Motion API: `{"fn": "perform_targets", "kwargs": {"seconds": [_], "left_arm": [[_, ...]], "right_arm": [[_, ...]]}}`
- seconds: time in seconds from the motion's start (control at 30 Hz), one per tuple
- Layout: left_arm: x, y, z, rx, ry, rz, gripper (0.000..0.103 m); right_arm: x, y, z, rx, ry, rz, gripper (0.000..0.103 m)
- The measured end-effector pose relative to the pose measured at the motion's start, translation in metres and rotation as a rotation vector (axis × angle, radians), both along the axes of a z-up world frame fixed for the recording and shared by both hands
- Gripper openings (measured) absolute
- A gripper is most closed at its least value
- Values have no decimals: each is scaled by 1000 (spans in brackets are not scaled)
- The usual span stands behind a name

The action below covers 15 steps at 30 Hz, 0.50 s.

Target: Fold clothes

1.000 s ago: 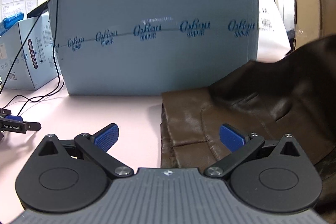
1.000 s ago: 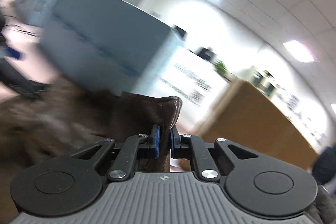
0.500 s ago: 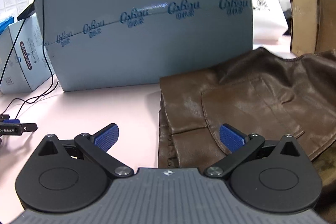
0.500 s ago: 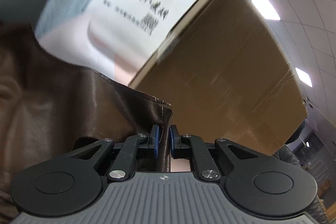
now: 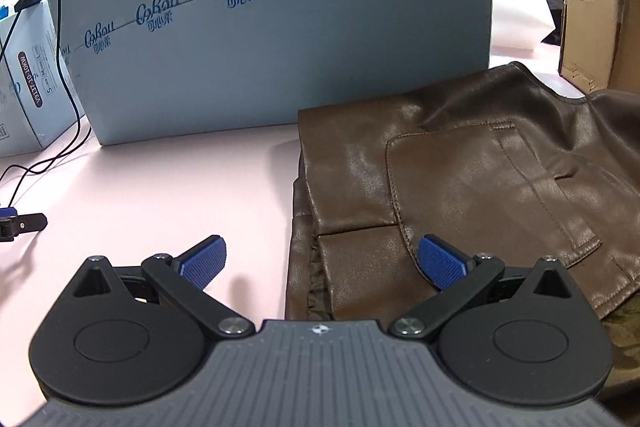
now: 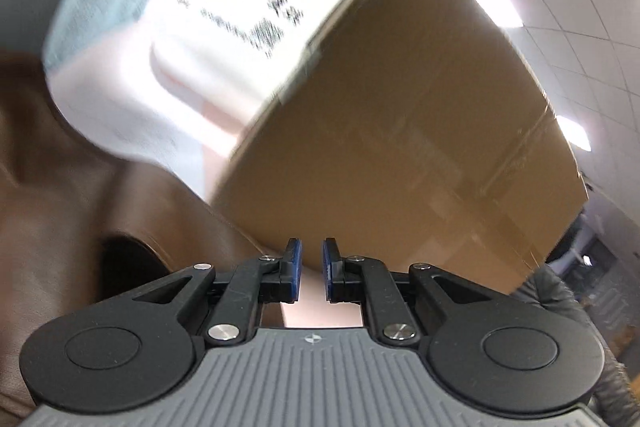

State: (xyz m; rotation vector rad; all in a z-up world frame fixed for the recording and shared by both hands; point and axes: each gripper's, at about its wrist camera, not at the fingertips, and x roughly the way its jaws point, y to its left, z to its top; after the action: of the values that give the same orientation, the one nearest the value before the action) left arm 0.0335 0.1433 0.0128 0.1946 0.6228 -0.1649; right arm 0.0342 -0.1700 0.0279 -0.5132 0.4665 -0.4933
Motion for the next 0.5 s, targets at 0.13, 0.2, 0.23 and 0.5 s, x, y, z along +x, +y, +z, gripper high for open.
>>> {"fn": "perform_targets", "kwargs": {"seconds": [0.13, 0.2, 0.23, 0.5], "left_arm": [[1, 0, 0, 4, -3, -2, 103], [1, 0, 0, 8, -6, -3, 103], [1, 0, 0, 9, -7, -4, 103], [4, 5, 2, -6, 7, 4, 103]], "right_arm": [[-12, 17, 16, 96, -49, 84, 27], [-19, 33, 22, 130, -42, 141, 29], [-20, 43, 24, 138, -30, 176, 30], [-27, 127, 8, 113, 103, 486, 41]]}}
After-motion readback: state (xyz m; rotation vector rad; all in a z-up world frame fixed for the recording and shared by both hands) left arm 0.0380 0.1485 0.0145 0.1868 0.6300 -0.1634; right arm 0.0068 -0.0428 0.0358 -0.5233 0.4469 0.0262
